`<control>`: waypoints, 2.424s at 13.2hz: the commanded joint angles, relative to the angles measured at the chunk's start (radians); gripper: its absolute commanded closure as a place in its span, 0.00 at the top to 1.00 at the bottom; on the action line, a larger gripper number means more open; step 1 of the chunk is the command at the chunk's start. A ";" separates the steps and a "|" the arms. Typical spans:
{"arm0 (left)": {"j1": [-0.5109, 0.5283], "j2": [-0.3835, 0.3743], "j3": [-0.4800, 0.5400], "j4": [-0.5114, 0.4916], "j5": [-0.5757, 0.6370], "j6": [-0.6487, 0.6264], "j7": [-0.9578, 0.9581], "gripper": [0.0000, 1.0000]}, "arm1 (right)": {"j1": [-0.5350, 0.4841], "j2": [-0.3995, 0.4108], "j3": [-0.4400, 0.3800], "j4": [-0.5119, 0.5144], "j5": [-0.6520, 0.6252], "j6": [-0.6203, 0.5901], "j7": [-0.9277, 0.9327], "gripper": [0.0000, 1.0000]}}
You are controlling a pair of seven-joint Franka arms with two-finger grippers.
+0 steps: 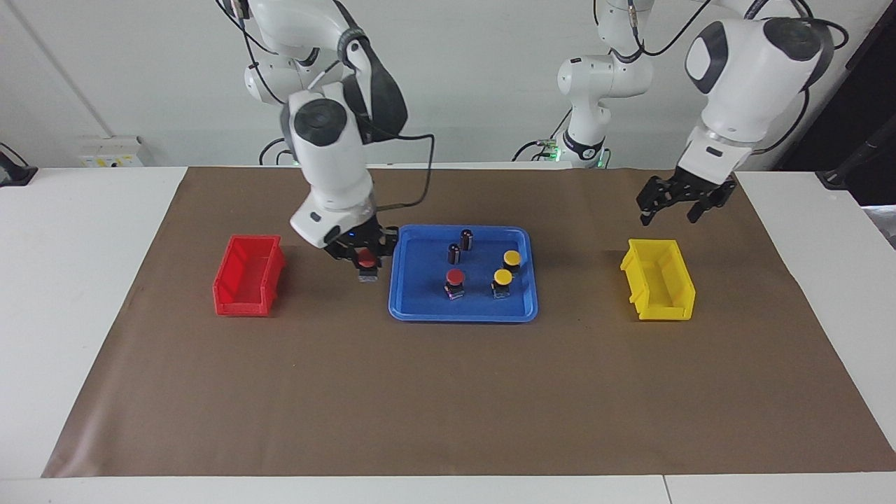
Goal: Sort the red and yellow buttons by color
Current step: 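Carry the red button to the red bin while the left gripper reaches the tray, then grasp a yellow button with the left gripper while the right gripper releases, then carry the yellow button to the yellow bin while the right gripper reaches back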
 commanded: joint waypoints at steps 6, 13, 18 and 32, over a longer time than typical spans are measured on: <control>-0.339 0.070 0.010 -0.225 0.001 0.301 -0.397 0.79 | -0.373 -0.270 0.012 -0.480 0.030 0.200 -0.527 0.12; -0.393 0.165 0.013 -0.274 0.005 0.465 -0.433 0.79 | -0.373 -0.298 0.012 -0.719 0.030 0.507 -0.550 0.12; -0.382 0.167 0.012 -0.281 0.020 0.464 -0.430 0.73 | -0.377 -0.296 0.010 -0.801 0.030 0.595 -0.556 0.12; -0.231 0.082 0.049 -0.081 0.096 0.008 -0.268 0.04 | -0.330 -0.110 0.015 -0.236 0.022 0.095 -0.517 0.92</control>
